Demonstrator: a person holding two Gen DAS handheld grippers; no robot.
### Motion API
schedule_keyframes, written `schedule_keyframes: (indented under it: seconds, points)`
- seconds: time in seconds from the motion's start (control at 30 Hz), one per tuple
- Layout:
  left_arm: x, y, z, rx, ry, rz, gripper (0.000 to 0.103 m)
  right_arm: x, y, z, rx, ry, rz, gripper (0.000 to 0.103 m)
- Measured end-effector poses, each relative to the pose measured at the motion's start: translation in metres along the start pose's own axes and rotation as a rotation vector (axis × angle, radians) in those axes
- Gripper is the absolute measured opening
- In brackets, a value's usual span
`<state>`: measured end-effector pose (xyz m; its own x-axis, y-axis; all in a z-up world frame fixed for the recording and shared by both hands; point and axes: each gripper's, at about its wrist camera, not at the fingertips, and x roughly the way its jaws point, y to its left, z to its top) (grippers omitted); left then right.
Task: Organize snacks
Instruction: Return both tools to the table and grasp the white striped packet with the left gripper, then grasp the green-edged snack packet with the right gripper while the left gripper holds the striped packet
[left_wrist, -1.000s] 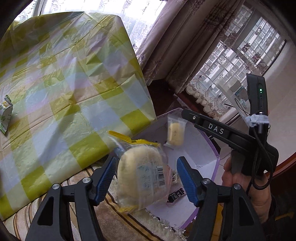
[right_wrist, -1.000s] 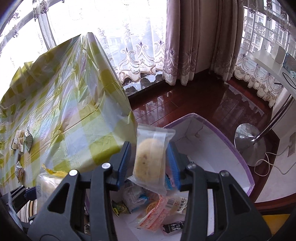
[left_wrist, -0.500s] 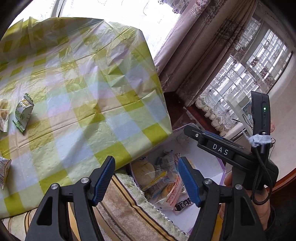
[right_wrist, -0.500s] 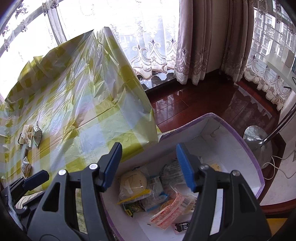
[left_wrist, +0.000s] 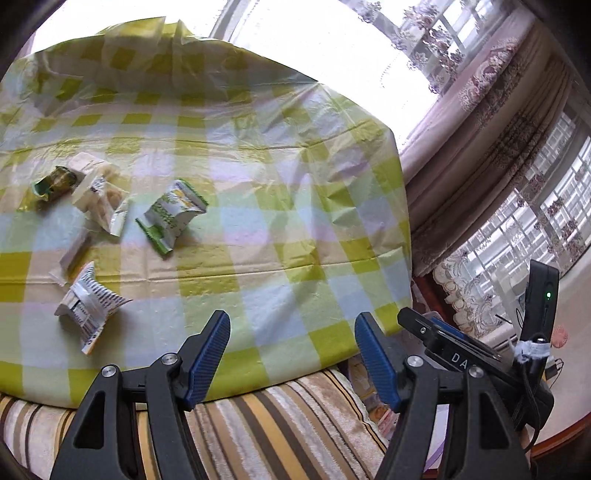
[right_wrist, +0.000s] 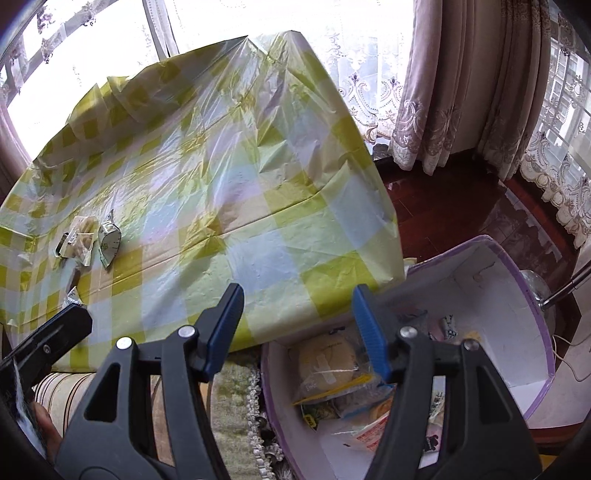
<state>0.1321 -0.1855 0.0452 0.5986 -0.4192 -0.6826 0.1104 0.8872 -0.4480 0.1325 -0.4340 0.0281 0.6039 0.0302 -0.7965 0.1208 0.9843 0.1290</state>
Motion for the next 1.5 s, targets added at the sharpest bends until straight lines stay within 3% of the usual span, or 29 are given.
schedule_keyframes:
  seconds: [0.23, 0.47, 0.83, 1.0, 1.1, 1.5]
  points:
    - [-0.030, 0.082, -0.003, -0.245, -0.052, 0.125, 0.070, 0.009, 0.041, -0.001, -0.036, 0.013, 0.074, 0.065]
    - [-0.023, 0.127, -0.008, -0.371, 0.021, 0.160, 0.068, 0.020, 0.080, -0.005, -0.096, 0.031, 0.126, 0.065]
    - [0.019, 0.126, 0.020, -0.310, 0.085, 0.200, 0.059, 0.031, 0.112, -0.005, -0.146, 0.038, 0.149, 0.065]
    - [0.029, 0.117, 0.028, -0.199, 0.107, 0.278, 0.045, 0.036, 0.121, -0.003, -0.156, 0.046, 0.154, 0.065]
    - [0.029, 0.115, 0.027, -0.149, 0.112, 0.293, 0.042, 0.041, 0.127, 0.001, -0.150, 0.048, 0.156, 0.065]
    - [0.003, 0.130, 0.017, -0.190, 0.006, 0.222, 0.035, 0.066, 0.183, 0.018, -0.156, 0.031, 0.174, 0.070]
